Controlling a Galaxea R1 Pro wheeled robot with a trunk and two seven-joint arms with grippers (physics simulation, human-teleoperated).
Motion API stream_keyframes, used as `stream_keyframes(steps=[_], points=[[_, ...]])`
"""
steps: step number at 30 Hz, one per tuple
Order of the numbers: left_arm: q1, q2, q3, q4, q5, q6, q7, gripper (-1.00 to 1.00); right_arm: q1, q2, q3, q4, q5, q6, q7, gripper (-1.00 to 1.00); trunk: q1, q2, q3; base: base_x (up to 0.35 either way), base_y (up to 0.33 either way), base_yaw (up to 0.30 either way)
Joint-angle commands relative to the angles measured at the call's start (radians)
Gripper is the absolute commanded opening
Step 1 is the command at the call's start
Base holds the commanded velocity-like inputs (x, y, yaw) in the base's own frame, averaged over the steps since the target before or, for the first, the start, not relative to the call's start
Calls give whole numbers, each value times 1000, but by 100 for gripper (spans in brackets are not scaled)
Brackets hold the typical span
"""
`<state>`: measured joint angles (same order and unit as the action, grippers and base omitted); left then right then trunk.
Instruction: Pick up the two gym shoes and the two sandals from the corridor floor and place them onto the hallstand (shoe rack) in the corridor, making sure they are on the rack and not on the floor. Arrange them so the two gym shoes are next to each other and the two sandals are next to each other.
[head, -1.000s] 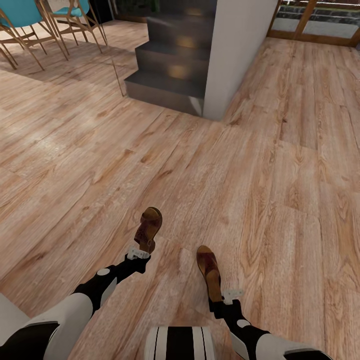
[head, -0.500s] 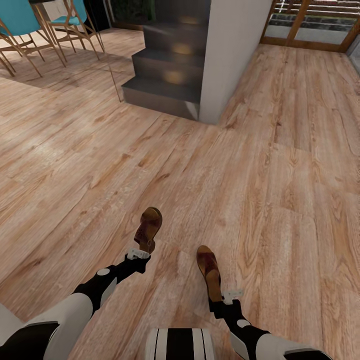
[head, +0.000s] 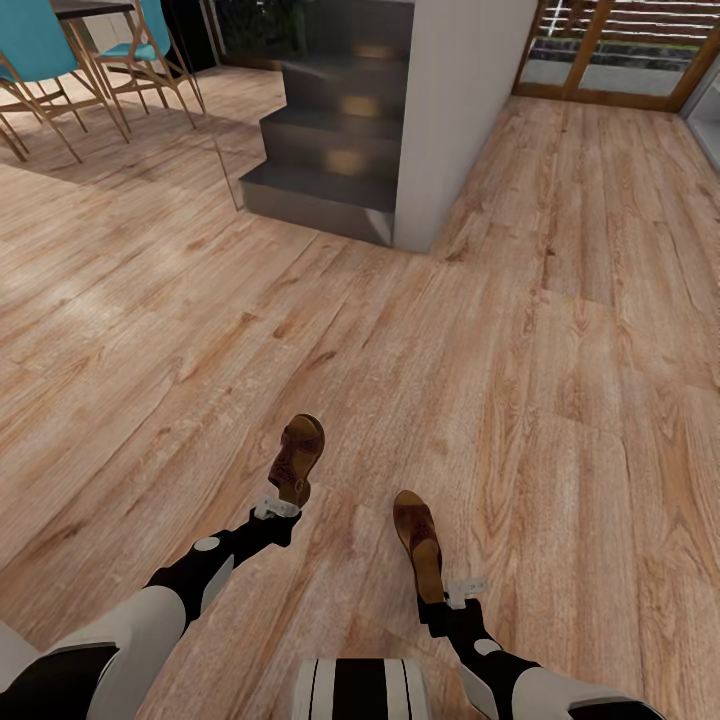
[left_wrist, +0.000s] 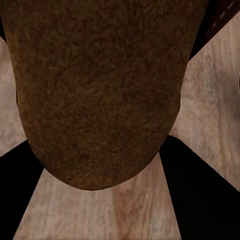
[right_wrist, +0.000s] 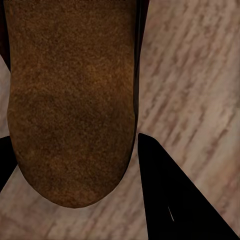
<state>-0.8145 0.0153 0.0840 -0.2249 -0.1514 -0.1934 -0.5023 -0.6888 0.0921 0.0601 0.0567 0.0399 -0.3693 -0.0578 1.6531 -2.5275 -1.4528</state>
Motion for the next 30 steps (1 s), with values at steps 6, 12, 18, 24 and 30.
stream_keyframes(steps=[6,12,18,24,30], points=[[23,-2,1,2,0,-12,-3,-100,23,-2,6,-2,0,0,3,-100,0,0,0,0,0,-1],[58,-2,1,2,0,-12,-3,-100,28,-2,6,-2,0,0,3,-100,0,0,0,0,0,0],[83,-2,1,2,0,-12,-3,-100,28,-2,6,-2,0,0,3,-100,0,0,0,0,0,0],[83,-2,1,2,0,-12,-3,-100,28,-2,6,-2,0,0,3,-100,0,0,0,0,0,0],[89,-2,0,3,0,-11,-2,-100,31,-5,6,-2,1,0,3,-100,0,0,0,0,0,0]])
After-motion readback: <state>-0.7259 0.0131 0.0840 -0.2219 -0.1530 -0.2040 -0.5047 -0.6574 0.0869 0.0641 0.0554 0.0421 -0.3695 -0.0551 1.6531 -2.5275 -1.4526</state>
